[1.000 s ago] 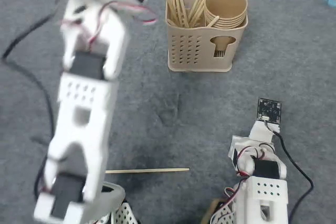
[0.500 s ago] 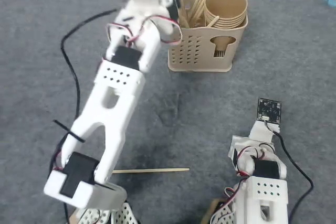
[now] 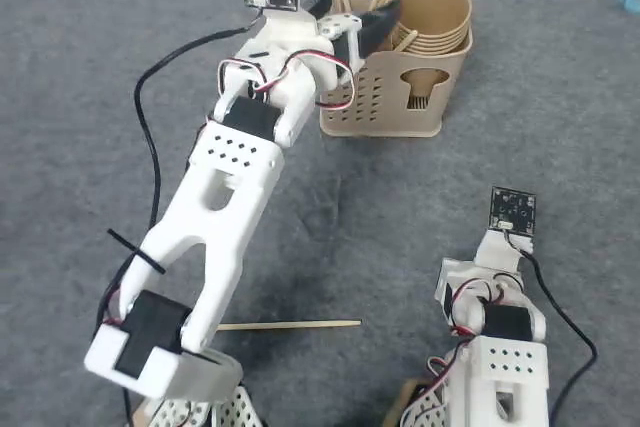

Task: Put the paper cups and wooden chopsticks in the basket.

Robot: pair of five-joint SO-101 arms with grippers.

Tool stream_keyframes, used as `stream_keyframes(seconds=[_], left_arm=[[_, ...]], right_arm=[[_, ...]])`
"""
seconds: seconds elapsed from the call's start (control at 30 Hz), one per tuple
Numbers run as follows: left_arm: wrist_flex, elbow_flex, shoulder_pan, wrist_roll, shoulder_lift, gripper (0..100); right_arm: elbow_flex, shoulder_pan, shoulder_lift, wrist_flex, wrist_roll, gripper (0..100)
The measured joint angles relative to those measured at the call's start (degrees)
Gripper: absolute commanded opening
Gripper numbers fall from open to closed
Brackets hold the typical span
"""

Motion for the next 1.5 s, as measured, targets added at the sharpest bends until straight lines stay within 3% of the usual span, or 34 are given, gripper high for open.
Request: stream_keyframes(seconds=[0.2,0.37,0.5,0.6,0.73,0.83,1.07,1.27,1.5], left_arm=[[12.8,0.1,0.0,0.0,-5.9,25],[31.7,0.1,-0.6,0.0,-20.7,15],[49.4,0.0,-1.3,0.1,-30.3,14],[62.5,0.0,-1.3,-7.0,-32.8,14],[74.9,0.2,-1.5,-26.5,-33.8,13],[76.0,2.8,-2.1,-40.8,-34.3,14],[76.2,19.3,-0.4,-55.7,-34.3,14],[74.9,33.9,7.4,-58.1,-34.3,14],[65.0,43.9,13.4,-58.1,-34.3,14]], right_arm=[[0.0,0.0,0.0,0.0,0.0,0.8],[0.0,0.0,0.0,0.0,0.0,0.8],[0.0,0.0,0.0,-0.1,0.0,0.8],[0.0,0.0,0.0,-0.1,0.0,0.8],[0.0,0.0,0.0,-0.1,0.0,0.8],[0.0,0.0,0.0,-0.1,0.0,0.8],[0.0,0.0,0.0,-0.1,0.0,0.9],[0.0,0.0,0.0,-0.1,0.0,0.9],[0.0,0.0,0.0,-0.1,0.0,0.9]])
